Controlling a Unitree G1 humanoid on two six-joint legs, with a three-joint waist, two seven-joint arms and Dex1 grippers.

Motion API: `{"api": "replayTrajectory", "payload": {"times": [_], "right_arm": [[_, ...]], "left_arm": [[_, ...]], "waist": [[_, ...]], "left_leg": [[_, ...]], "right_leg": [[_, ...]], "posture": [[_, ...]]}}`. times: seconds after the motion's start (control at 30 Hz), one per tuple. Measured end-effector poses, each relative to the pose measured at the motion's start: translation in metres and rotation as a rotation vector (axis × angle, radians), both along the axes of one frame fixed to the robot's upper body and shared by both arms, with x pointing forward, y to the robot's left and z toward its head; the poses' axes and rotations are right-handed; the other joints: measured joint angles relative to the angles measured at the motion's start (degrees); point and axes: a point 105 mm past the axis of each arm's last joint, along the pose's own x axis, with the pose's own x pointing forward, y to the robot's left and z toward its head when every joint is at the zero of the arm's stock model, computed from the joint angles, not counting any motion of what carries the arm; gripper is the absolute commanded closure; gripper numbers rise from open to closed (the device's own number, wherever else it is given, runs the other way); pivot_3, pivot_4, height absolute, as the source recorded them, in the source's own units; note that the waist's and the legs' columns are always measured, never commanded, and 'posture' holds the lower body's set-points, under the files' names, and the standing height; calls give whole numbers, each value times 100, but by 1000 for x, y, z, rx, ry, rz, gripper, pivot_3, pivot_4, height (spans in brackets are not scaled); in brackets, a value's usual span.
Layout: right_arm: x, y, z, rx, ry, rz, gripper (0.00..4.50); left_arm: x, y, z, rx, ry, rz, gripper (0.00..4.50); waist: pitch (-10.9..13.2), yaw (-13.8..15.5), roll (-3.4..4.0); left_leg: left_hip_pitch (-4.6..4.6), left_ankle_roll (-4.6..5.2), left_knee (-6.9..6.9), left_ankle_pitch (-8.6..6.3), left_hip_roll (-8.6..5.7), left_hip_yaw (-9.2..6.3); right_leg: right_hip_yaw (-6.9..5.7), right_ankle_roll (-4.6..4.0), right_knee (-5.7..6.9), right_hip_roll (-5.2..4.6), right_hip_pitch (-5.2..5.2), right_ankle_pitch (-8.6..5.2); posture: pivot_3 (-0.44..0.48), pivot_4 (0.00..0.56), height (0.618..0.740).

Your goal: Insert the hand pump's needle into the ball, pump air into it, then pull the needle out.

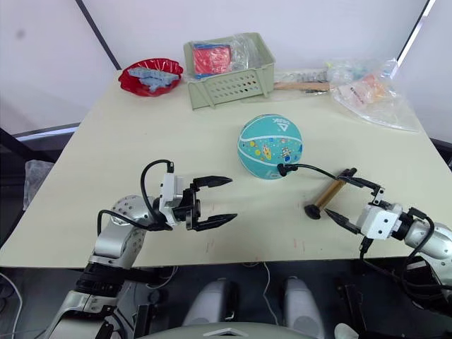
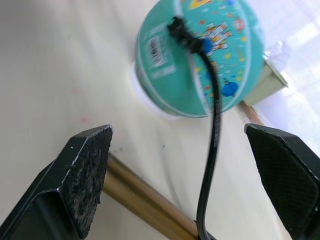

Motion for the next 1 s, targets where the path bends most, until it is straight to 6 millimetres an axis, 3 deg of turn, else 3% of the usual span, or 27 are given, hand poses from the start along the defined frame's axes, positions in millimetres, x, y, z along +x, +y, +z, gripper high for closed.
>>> {"api": "replayTrajectory", "payload": {"times": [0.23, 0.43, 0.7, 0.9, 1.0], "right_arm": [[-23, 4, 5, 294, 148, -43, 74], [-42, 9, 19, 522, 227, -21, 74], [-55, 1, 30, 629, 319, -22, 74], [-60, 6, 32, 649, 341, 9, 74], [-60, 5, 32, 653, 338, 5, 74]], "left_arm": [[8, -3, 9, -28, -18, 25, 0], [26, -8, 26, -66, -44, 87, 0], [58, -17, 47, -82, -98, 201, 0], [82, -46, 80, -131, -139, 205, 0], [93, -53, 82, -143, -119, 227, 0]], "waist": [[0, 29, -1], [1, 63, -4], [3, 139, -9], [7, 131, -17], [10, 138, -20]], "left_leg": [[0, 0, 2, 0, 0, 1], [-2, 0, 3, 0, -1, -3], [-3, 0, 3, 0, -1, -4], [-9, 0, 6, 0, -8, -10], [-10, 0, 6, 0, -9, -17]], "right_leg": [[0, 4, 0, -1, 2, 1], [-3, 6, -1, 0, 3, 0], [-6, 14, -1, 0, 3, -5], [0, 23, -3, 3, 4, -9], [-5, 25, -2, 5, 4, -10]], "posture": [[0, 150, 735], [0, 150, 735], [0, 150, 735], [0, 150, 735], [0, 150, 735]]}}
